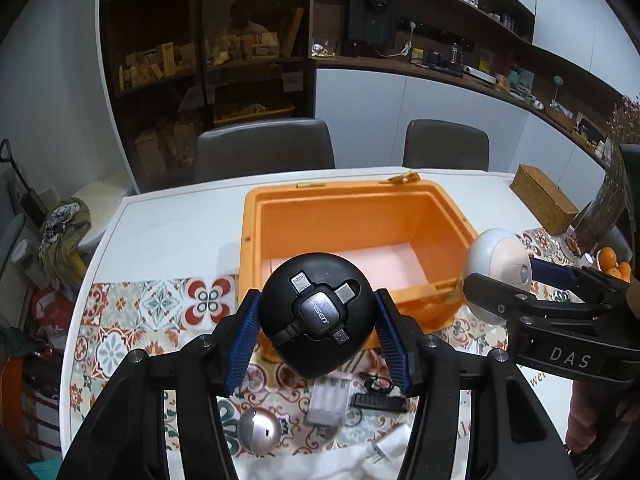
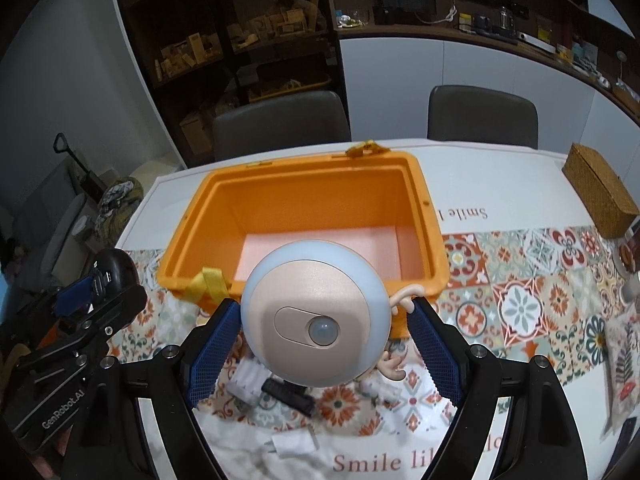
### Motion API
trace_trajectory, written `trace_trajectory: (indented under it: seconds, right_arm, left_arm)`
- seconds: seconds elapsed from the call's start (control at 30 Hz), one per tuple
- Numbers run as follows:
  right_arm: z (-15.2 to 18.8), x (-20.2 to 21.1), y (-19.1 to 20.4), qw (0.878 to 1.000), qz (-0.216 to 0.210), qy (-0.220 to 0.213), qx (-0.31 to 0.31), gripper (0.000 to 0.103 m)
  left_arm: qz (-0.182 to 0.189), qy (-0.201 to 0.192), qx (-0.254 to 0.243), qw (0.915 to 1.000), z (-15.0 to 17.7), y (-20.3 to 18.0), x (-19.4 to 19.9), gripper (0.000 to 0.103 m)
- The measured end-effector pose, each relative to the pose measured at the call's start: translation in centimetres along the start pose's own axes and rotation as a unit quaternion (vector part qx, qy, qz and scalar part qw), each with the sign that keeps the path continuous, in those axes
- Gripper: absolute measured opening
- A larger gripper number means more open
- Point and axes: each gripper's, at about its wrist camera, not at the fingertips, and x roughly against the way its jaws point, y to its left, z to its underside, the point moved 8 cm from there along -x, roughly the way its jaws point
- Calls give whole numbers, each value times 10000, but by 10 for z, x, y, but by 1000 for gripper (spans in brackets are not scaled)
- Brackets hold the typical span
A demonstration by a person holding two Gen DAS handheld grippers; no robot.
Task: Organize rigid objects
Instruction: 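Carry the black speaker with the left tool while the right tool carries the peach speaker over the crate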
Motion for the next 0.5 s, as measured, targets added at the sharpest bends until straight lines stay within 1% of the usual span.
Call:
trace_trajectory:
  seconds: [0.3,0.5]
  right_arm:
    - [-34,-5,1,9995,170,-215,175,85]
    - [-50,-18,0,9994,217,-131,233,85]
  left_arm:
    - [-8,-8,-60,10000,-20,3,-12,55]
    - [-13,70,-130,9999,-34,4,-27,55]
